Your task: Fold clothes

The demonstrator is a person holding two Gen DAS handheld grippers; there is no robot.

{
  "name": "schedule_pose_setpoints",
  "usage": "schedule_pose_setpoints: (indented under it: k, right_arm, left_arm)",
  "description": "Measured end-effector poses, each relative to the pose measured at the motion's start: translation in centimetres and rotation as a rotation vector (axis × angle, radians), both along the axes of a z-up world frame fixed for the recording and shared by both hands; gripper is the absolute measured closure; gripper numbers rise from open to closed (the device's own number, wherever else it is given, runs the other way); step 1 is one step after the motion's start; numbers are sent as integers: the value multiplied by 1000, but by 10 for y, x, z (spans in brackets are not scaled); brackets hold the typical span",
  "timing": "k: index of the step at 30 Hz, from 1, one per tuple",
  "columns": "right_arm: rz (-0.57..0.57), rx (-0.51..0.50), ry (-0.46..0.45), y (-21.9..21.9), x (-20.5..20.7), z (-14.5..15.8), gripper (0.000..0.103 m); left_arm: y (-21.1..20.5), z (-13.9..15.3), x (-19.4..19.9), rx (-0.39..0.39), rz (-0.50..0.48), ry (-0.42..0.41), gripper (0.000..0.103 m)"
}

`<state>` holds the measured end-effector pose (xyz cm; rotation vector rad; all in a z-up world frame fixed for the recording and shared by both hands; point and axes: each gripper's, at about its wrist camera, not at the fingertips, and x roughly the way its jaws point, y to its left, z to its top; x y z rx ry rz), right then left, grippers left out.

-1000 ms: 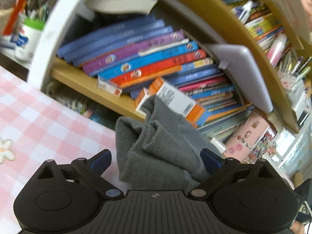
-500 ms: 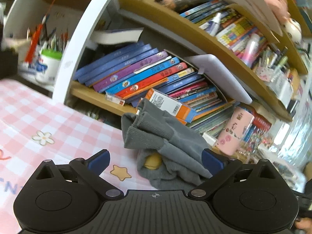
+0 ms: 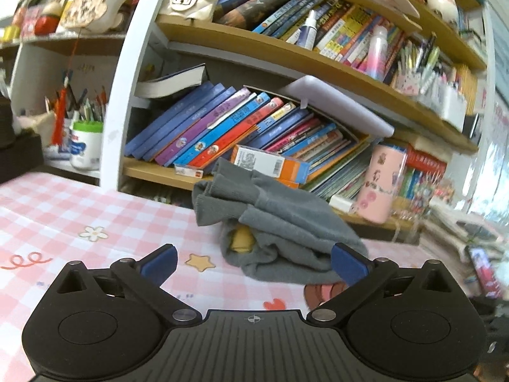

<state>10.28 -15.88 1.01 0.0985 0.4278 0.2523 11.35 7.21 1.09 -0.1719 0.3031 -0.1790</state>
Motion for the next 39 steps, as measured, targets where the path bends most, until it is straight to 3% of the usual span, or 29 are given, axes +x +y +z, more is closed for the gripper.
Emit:
schedule_pose_setpoints:
  k: [4,8,39]
  right_arm:
    - [-36,-33,-30,1,-8,1,6]
    - [-51,-53,-53,2,-16,2,3]
    - [-81,-95,-25,7,-13,2,0]
  left_arm:
    - [-13,-3,-9,111,24,3,0]
    - [-20,-4,-14,171,31,-1,0]
    - [-28,-5,-10,223,52,45,0]
